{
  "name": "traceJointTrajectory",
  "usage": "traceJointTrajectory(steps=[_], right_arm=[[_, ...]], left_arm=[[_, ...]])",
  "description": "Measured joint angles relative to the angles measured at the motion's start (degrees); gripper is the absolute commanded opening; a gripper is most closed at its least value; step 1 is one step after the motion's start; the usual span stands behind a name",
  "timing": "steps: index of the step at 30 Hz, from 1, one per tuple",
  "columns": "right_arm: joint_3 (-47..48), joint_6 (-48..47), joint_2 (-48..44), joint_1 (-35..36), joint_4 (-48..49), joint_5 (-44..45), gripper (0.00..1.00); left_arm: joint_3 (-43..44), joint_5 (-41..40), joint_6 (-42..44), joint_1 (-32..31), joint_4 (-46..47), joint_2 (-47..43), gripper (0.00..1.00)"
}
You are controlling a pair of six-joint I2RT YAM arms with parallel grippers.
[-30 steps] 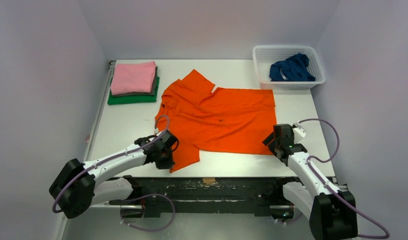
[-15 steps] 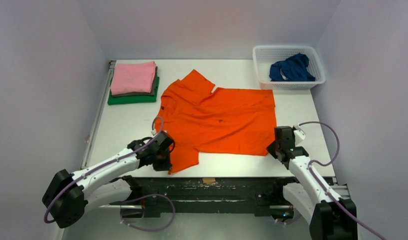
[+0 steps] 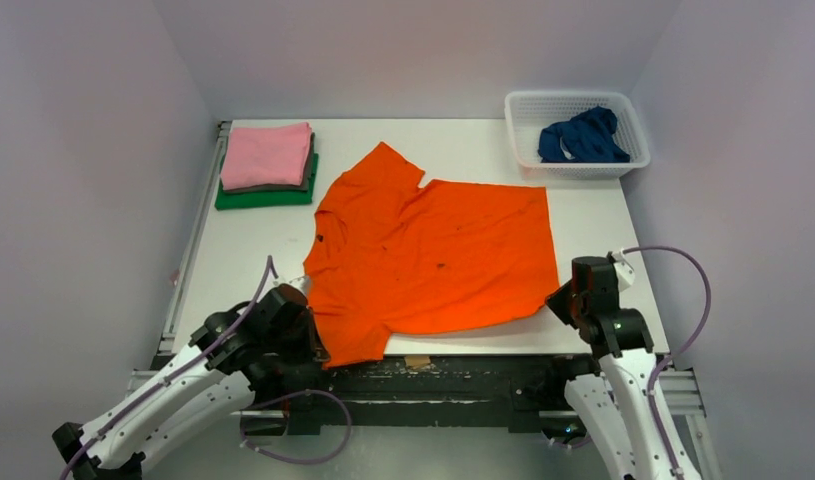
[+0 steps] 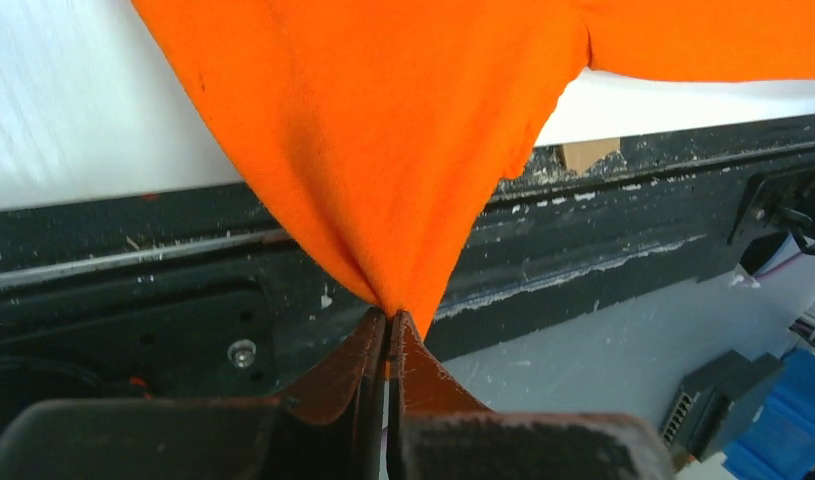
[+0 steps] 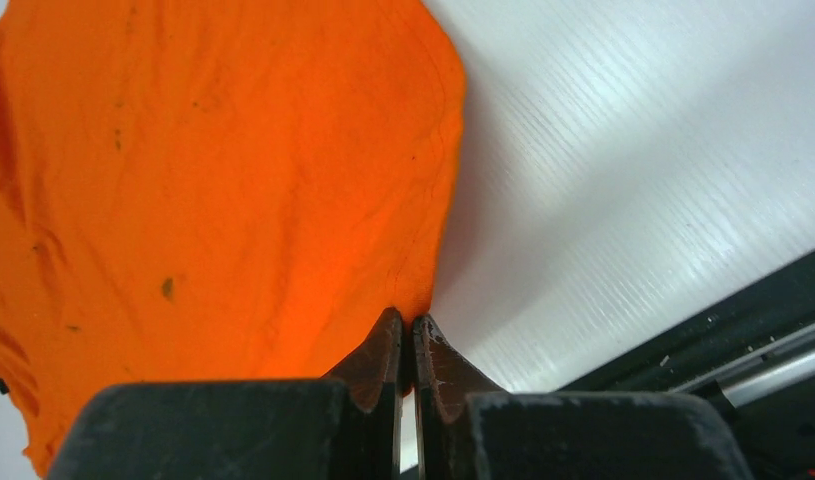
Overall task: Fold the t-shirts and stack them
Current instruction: Grab the side of the flattened tshirt closest away from the robot with both arms, then fold the flattened tshirt in 1/3 of the way
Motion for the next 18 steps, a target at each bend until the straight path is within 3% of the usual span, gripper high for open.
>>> traceJointTrajectory(steps=[5, 10, 18], right_arm=[[4.46, 0.0, -3.23, 0.0, -9.22, -0.02, 0.0], [4.42, -0.2, -3.58, 0.0, -11.58, -0.35, 0.0], [3.74, -1.2, 2.19, 0.02, -8.09, -0.66, 0.0]], left_arm=[[0.0, 1.99, -2.6, -0.63, -5.88, -5.95, 0.0], [-0.02, 3.74, -2.78, -0.66, -5.4, -5.88, 0.0], [5.2, 5.46, -0.55, -0.66, 4.42, 10.36, 0.0]])
